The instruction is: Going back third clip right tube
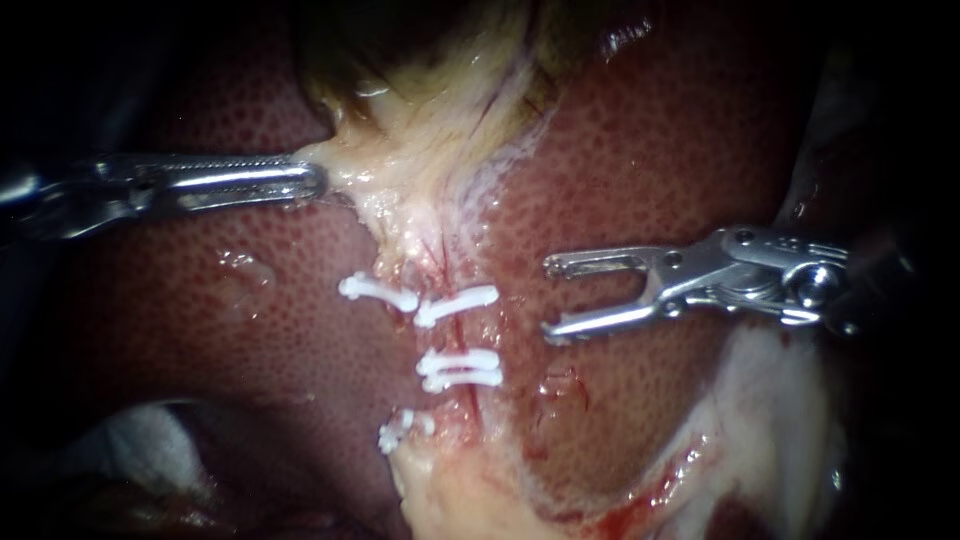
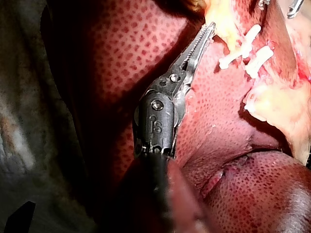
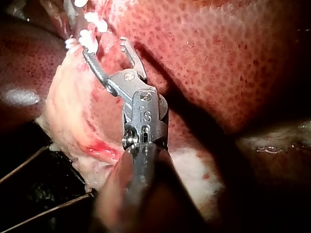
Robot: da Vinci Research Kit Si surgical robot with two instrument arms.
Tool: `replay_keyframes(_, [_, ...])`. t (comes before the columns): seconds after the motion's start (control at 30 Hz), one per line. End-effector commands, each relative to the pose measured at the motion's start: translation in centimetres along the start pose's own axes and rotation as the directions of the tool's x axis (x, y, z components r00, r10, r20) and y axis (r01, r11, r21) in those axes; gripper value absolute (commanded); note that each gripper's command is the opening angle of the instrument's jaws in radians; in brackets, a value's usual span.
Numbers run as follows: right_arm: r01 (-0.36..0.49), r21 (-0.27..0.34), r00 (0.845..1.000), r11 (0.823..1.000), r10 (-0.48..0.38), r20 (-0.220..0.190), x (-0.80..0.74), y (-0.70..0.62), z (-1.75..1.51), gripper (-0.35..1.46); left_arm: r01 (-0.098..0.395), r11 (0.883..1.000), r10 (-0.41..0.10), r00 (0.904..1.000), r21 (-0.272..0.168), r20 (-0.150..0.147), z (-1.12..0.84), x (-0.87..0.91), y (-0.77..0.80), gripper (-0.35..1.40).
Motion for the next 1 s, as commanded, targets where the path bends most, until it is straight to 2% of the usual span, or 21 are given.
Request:
replay_keyframes(0.03, [0.006, 0.003, 1.000, 1.000, -0.006, 0.000, 0.01, -0.02, -0.03, 0.50, 0.000, 1.000, 0.000, 1.0000, 0.000, 0.000, 0.00, 0.00, 0.00, -0.35])
replay_keyframes(0.33, [0.033, 0.012, 0.999, 0.999, -0.033, 0.002, 0.05, -0.09, -0.20, 0.50, -0.003, 1.000, 0.003, 1.0000, 0.007, -0.001, 0.09, -0.06, 0.01, -0.35])
replay_keyframes(0.53, [0.051, 0.012, 0.999, 0.999, -0.051, 0.002, 0.05, -0.09, -0.20, 0.50, -0.010, 1.000, 0.010, 0.9999, 0.002, -0.007, 0.39, -0.18, 0.07, -0.35])
replay_keyframes(0.8, [0.051, 0.013, 0.999, 0.999, -0.051, 0.002, 0.06, -0.11, -0.20, 0.50, -0.017, 1.000, 0.017, 0.9998, -0.020, 0.011, 0.87, -0.29, 0.13, -0.35])
replay_keyframes(1.0, [0.051, 0.014, 0.999, 0.999, -0.051, 0.002, 0.06, -0.11, -0.20, 0.50, -0.022, 0.999, 0.022, 0.9996, -0.031, 0.016, 1.02, -0.35, 0.16, -0.35])
